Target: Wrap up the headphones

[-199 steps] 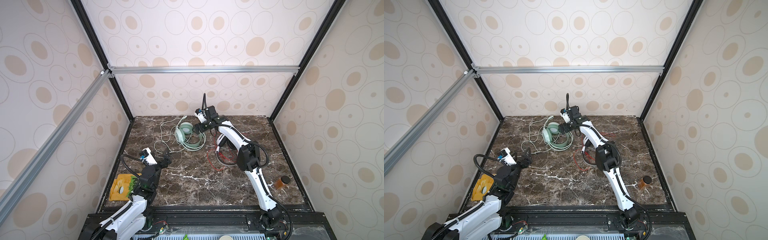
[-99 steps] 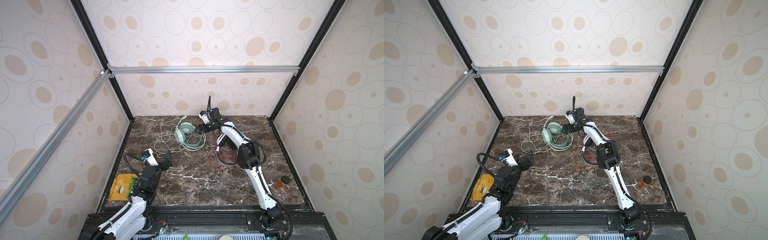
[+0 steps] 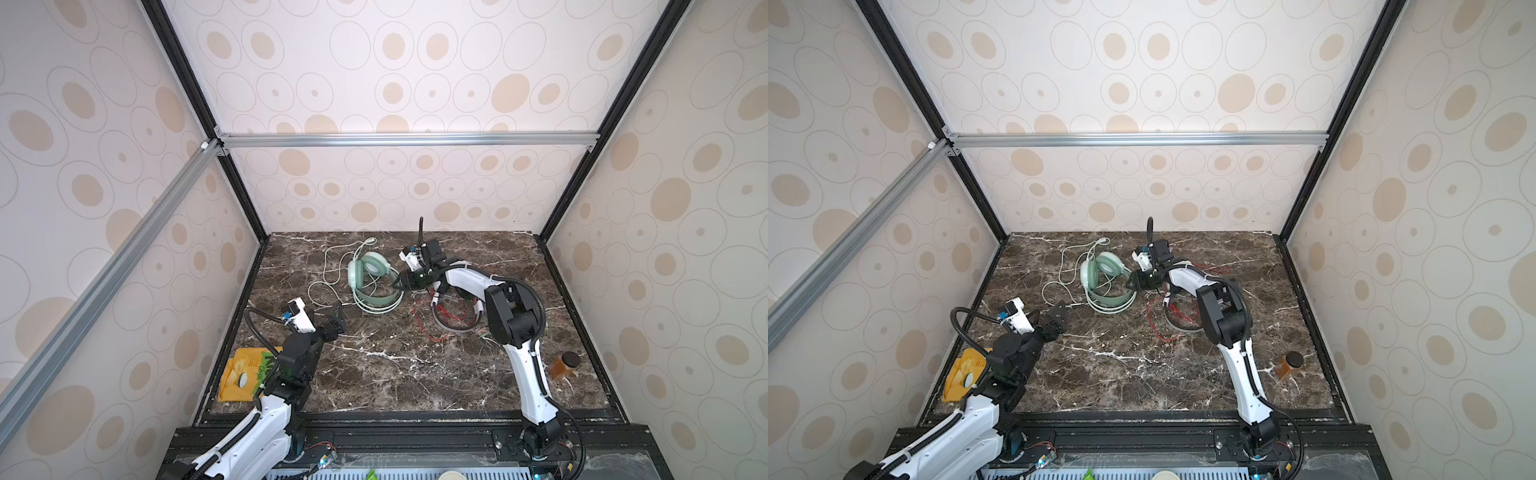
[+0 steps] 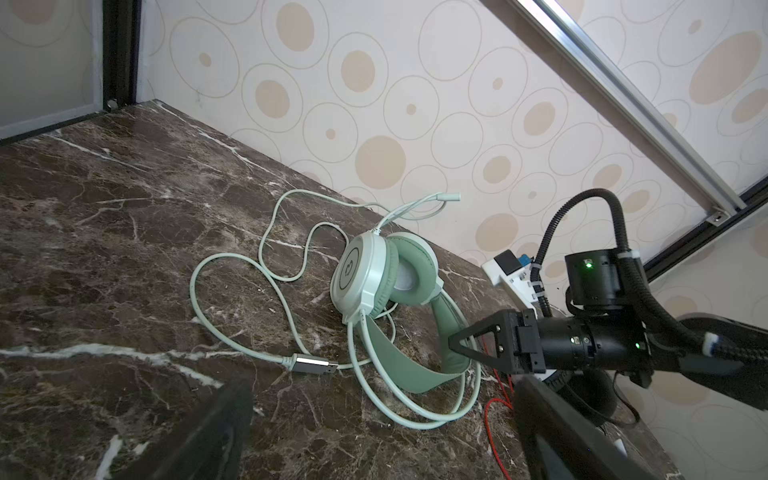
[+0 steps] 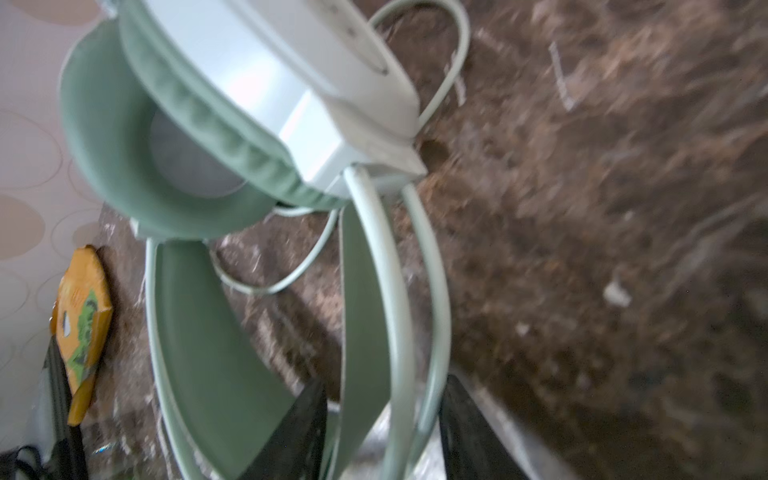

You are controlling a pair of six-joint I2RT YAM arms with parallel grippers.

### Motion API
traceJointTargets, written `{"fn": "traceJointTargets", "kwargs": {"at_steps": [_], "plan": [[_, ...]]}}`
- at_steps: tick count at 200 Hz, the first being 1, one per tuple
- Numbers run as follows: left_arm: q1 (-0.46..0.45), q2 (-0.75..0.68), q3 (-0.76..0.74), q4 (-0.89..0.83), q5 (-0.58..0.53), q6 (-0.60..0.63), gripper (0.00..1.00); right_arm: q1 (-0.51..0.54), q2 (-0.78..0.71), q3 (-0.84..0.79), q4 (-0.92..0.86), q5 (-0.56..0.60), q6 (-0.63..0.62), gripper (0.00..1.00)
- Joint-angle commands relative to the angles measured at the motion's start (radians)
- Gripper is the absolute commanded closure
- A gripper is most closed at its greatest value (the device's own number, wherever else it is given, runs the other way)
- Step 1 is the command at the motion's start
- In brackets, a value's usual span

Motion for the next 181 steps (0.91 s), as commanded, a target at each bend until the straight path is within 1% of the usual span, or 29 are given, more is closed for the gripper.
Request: {"fn": "traceJointTargets", "kwargs": {"at_steps": [1,20,32,38,49,68,77,89,117,137,149,173,181], "plan": [[0.005,-0.042,-0.011,-0.037,0.002,-0.035,0.02,0.057,-0.142,-0.169,0.183,-0.005,0.223,0.51],[0.004,-0.071,-0.016,-0.068,-0.001,-0.049,0.02,0.126,-0.227,-0.355,0.385,-0.023,0.444,0.5],[0.005,-0.085,-0.017,-0.089,0.001,-0.064,0.02,0.178,-0.259,-0.435,0.507,-0.045,0.546,0.47],[0.004,-0.09,-0.018,-0.098,0.005,-0.069,0.02,0.206,-0.27,-0.454,0.541,-0.058,0.573,0.46],[0.003,-0.102,-0.018,-0.111,0.011,-0.077,0.02,0.242,-0.295,-0.48,0.549,-0.059,0.599,0.43],[0.004,-0.119,-0.019,-0.135,0.013,-0.085,0.02,0.252,-0.343,-0.542,0.587,-0.054,0.625,0.38],[0.004,-0.125,-0.022,-0.139,0.011,-0.088,0.02,0.245,-0.362,-0.55,0.555,-0.045,0.604,0.34],[0.003,-0.129,-0.027,-0.137,0.006,-0.092,0.02,0.229,-0.379,-0.543,0.484,-0.033,0.55,0.32],[0.005,-0.109,-0.023,-0.121,-0.001,-0.097,0.02,0.181,-0.41,-0.51,0.329,0.045,0.432,0.32],[0.005,-0.072,-0.009,-0.11,0.002,-0.096,0.02,0.169,-0.4,-0.409,0.162,0.144,0.313,0.32],[0.005,-0.047,0.002,-0.11,0.003,-0.097,0.02,0.169,-0.379,-0.337,0.076,0.19,0.256,0.3],[0.005,0.001,0.039,-0.135,0.013,-0.102,0.02,0.172,-0.338,-0.227,-0.004,0.262,0.217,0.23],[0.005,0.016,0.052,-0.151,0.013,-0.107,0.02,0.172,-0.323,-0.192,-0.023,0.284,0.211,0.22]]}}
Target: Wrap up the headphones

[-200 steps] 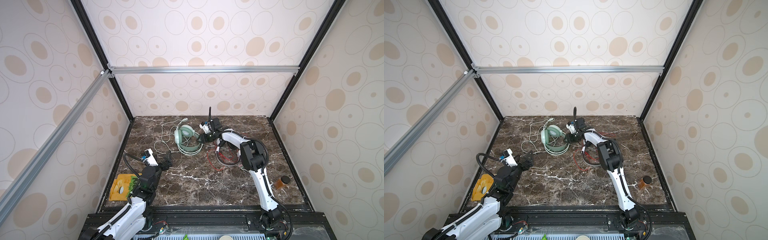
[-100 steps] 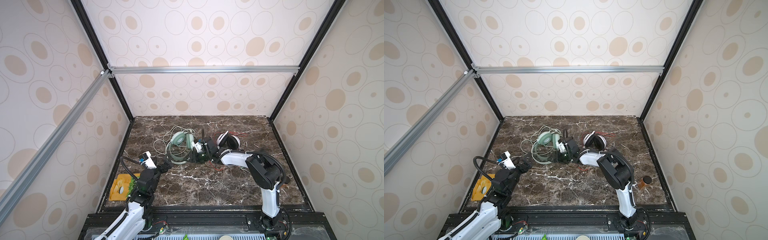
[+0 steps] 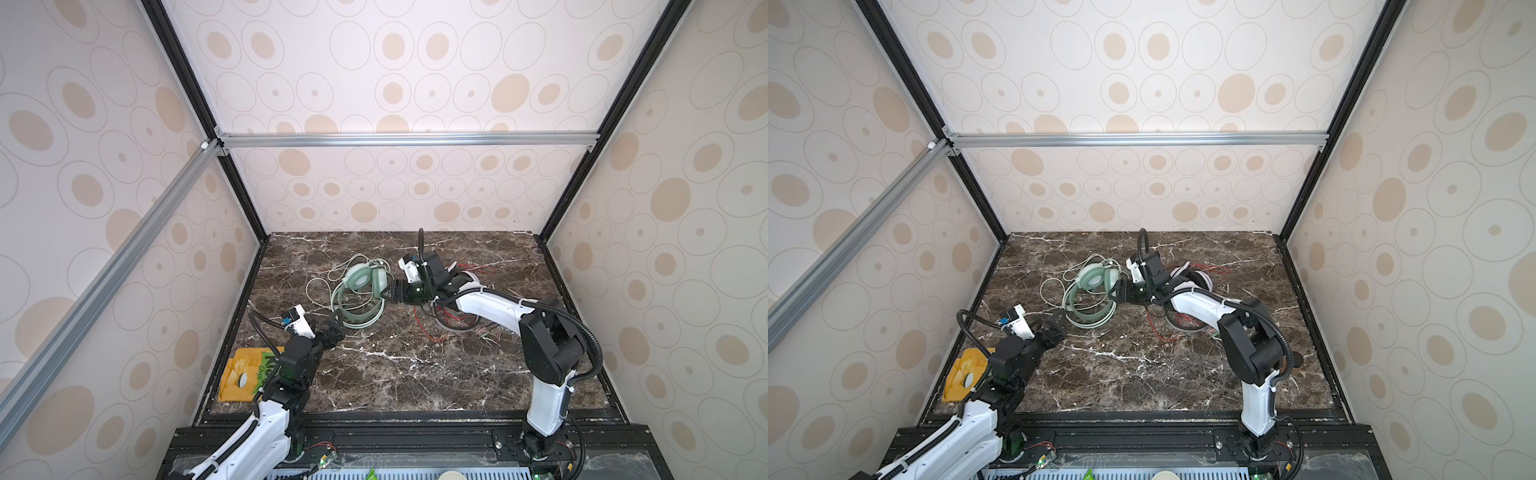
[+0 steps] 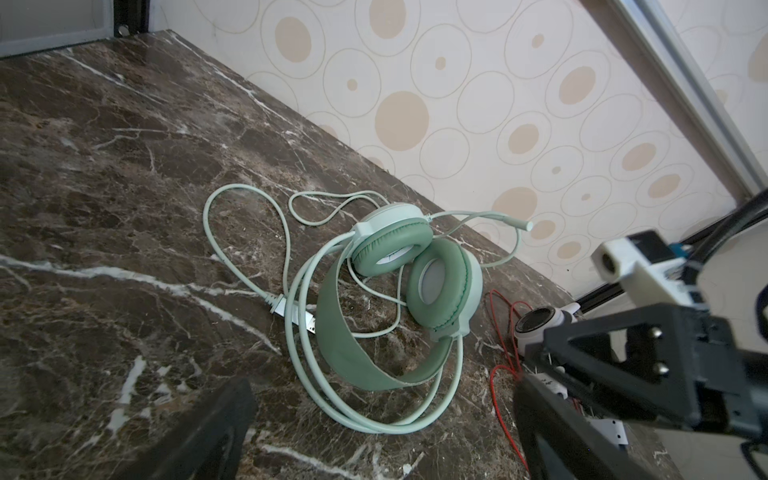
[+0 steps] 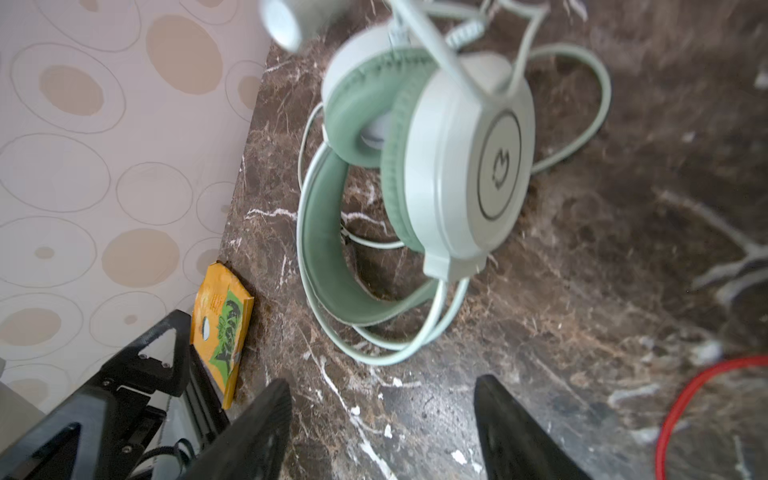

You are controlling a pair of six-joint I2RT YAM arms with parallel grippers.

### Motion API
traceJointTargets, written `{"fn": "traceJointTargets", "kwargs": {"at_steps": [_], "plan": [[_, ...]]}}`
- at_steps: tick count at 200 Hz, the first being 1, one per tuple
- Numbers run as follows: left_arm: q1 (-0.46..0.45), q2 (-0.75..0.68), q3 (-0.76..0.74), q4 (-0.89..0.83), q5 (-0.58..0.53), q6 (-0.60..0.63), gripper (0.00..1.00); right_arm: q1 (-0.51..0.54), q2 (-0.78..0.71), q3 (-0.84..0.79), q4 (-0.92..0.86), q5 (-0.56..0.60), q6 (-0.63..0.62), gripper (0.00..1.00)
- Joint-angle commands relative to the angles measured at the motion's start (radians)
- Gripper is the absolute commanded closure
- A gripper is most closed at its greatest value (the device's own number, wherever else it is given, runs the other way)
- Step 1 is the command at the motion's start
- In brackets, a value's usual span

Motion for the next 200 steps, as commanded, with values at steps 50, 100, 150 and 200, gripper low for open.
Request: {"fn": "traceJointTargets", "kwargs": {"at_steps": [50,100,150,200], "plan": [[0.005,0.103,0.128,-0.065,0.06,-0.027,0.02,0.005,0.155,0.347,-0.24,0.252,-0.186,0.33],[0.011,0.075,0.123,-0.086,0.064,0.01,0.02,-0.035,0.201,0.424,-0.285,0.229,-0.262,0.62],[0.026,0.081,0.137,-0.087,0.07,0.015,0.02,-0.058,0.268,0.444,-0.193,0.147,-0.374,0.63],[0.029,0.136,0.179,-0.114,0.087,0.027,0.02,-0.063,0.354,0.558,-0.172,0.074,-0.423,0.63]]}}
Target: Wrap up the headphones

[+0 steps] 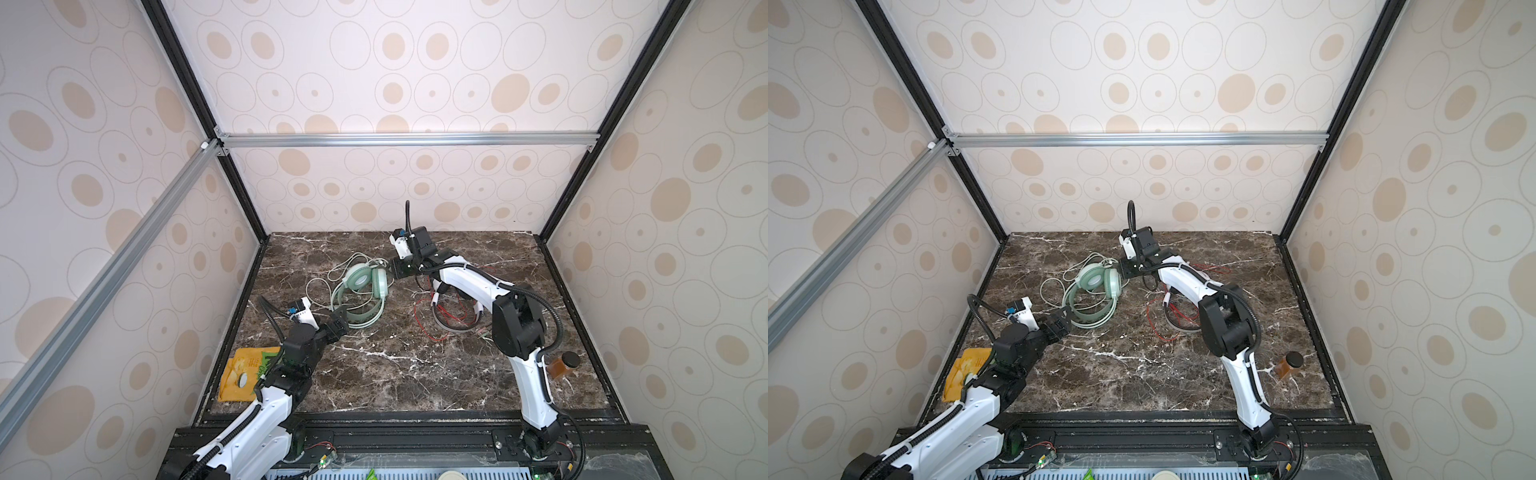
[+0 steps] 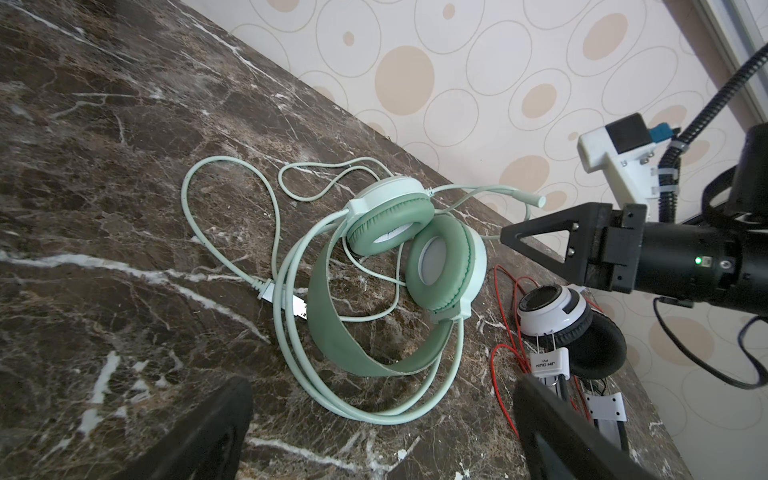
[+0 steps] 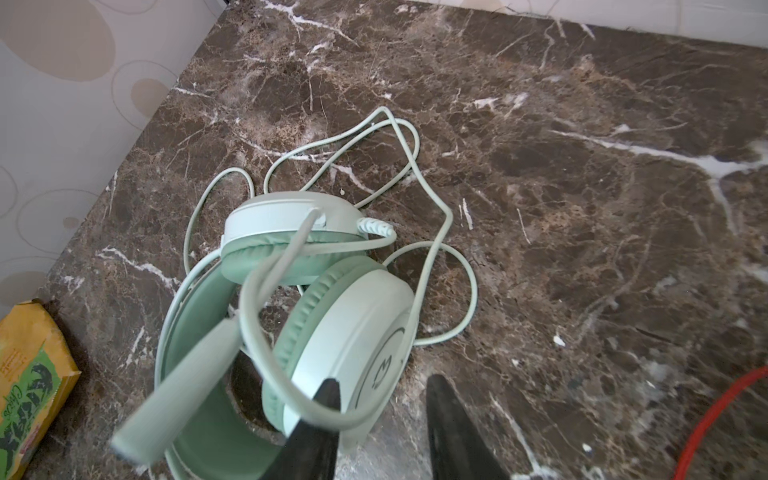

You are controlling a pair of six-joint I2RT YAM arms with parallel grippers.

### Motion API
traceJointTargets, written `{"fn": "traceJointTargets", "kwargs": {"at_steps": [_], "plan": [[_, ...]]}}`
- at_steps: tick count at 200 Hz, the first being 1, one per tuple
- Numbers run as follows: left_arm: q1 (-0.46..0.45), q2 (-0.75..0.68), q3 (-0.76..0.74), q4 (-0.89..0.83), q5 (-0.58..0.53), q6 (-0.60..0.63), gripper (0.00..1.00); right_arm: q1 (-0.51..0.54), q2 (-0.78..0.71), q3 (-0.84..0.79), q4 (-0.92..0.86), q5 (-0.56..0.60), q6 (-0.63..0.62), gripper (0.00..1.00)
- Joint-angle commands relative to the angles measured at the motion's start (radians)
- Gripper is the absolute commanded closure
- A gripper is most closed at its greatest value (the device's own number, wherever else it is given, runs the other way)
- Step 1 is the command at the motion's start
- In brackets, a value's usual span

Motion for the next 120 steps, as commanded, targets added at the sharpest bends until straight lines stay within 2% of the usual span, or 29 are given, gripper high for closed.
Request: {"fn": "traceJointTargets", "kwargs": {"at_steps": [1,11,36,49,69,120], "plan": [[0.007,0.036,0.069,-0.023,0.008,0.025,0.02,0.001,0.022,0.063,0.034,-0.049,-0.053,0.63],[0.009,0.073,0.098,-0.044,0.01,0.032,0.02,0.001,0.024,0.058,0.054,-0.056,-0.062,0.65],[0.009,0.166,0.169,-0.09,0.003,0.05,0.02,0.002,-0.006,0.014,0.105,-0.047,-0.098,0.87],[0.011,0.207,0.197,-0.1,-0.006,0.055,0.02,0.002,-0.04,-0.036,0.142,-0.036,-0.117,0.93],[0.012,0.256,0.227,-0.098,0.002,0.052,0.02,0.002,-0.099,-0.112,0.195,-0.019,-0.148,0.96],[0.013,0.36,0.267,-0.061,0.02,0.029,0.02,0.011,-0.204,-0.207,0.247,0.007,-0.263,0.94]]}}
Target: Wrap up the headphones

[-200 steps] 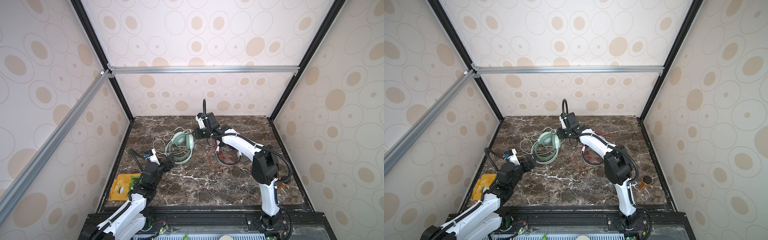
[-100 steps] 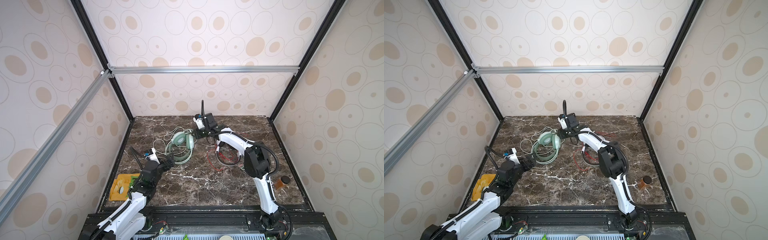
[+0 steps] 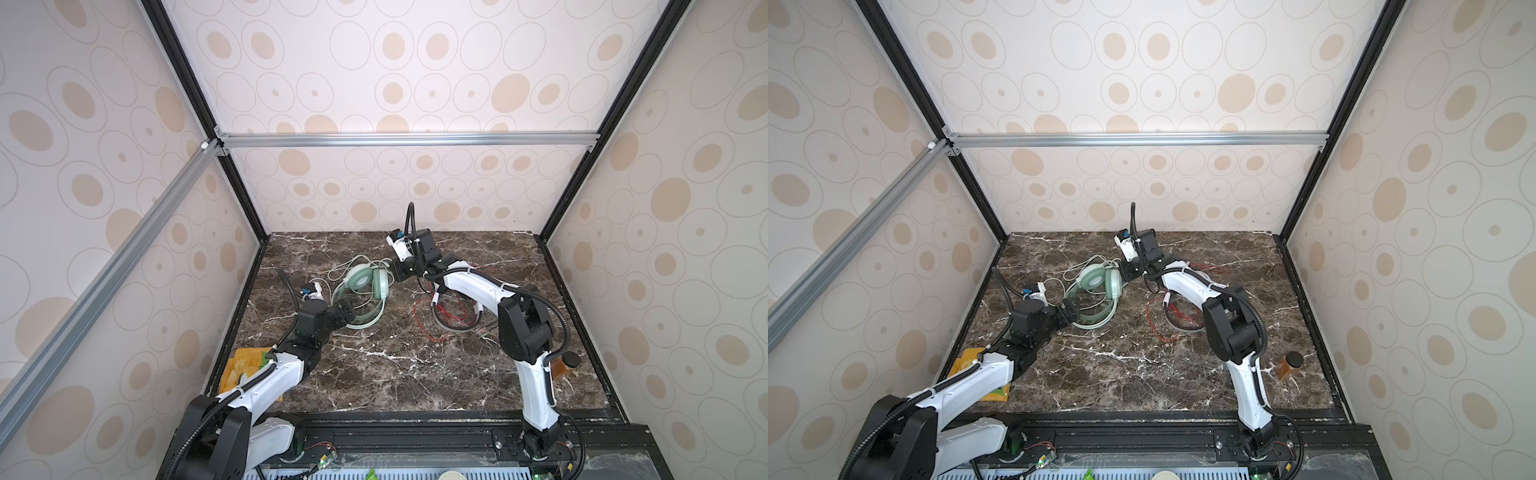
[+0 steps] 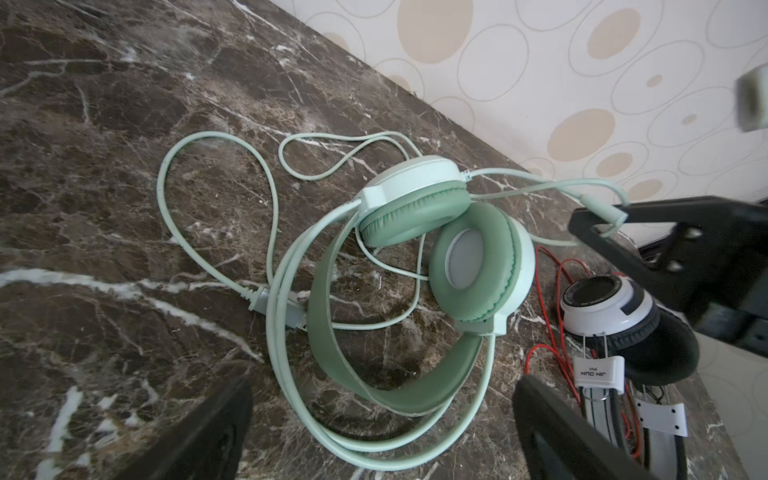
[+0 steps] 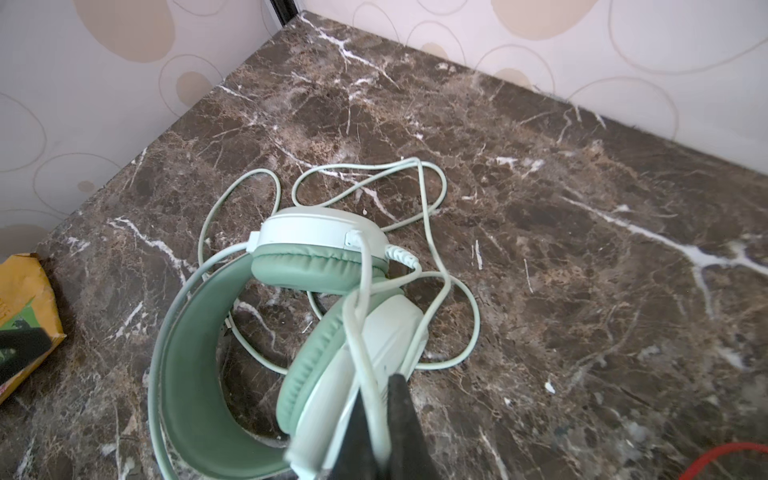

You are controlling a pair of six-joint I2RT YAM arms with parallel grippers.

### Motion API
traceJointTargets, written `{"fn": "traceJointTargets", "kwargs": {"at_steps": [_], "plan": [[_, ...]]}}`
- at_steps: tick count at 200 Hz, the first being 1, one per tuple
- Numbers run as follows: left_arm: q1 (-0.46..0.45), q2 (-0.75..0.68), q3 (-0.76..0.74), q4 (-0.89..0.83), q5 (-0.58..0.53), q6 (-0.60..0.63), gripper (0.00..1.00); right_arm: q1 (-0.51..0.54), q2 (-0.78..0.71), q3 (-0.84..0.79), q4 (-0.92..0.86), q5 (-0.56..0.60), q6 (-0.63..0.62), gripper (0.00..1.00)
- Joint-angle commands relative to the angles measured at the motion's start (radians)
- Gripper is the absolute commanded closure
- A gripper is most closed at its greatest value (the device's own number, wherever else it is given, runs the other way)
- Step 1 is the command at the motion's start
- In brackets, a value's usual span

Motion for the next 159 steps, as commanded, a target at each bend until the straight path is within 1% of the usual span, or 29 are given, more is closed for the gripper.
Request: {"fn": "traceJointTargets", "kwargs": {"at_steps": [1,23,43,63,83,102,109,131,136,159], "plan": [[0.006,0.043,0.056,0.01,0.009,-0.003,0.02,0.01,-0.077,-0.018,0.062,0.015,-0.096,0.94],[0.006,0.102,0.092,0.002,0.005,0.002,0.03,0.023,-0.099,-0.025,0.045,0.027,-0.163,0.94],[0.006,0.142,0.122,0.001,0.011,-0.002,0.04,0.047,-0.121,-0.05,0.04,0.079,-0.212,0.94],[0.006,0.171,0.134,0.017,0.016,-0.009,0.04,0.079,-0.142,-0.097,0.057,0.163,-0.275,0.94],[0.006,0.199,0.151,0.03,0.02,-0.014,0.04,0.111,-0.155,-0.151,0.098,0.273,-0.338,0.94],[0.006,0.238,0.176,0.036,0.005,-0.014,0.04,0.135,-0.164,-0.205,0.163,0.39,-0.383,1.0],[0.006,0.255,0.187,0.033,0.001,-0.007,0.04,0.143,-0.171,-0.227,0.192,0.416,-0.4,1.0],[0.006,0.317,0.235,0.004,-0.021,0.013,0.06,0.17,-0.208,-0.348,0.393,0.495,-0.525,1.0],[0.006,0.332,0.246,-0.005,-0.026,0.015,0.06,0.179,-0.22,-0.393,0.47,0.499,-0.584,1.0],[0.006,0.401,0.284,-0.019,-0.04,0.018,0.07,0.208,-0.227,-0.574,0.822,0.45,-0.857,1.0]]}}
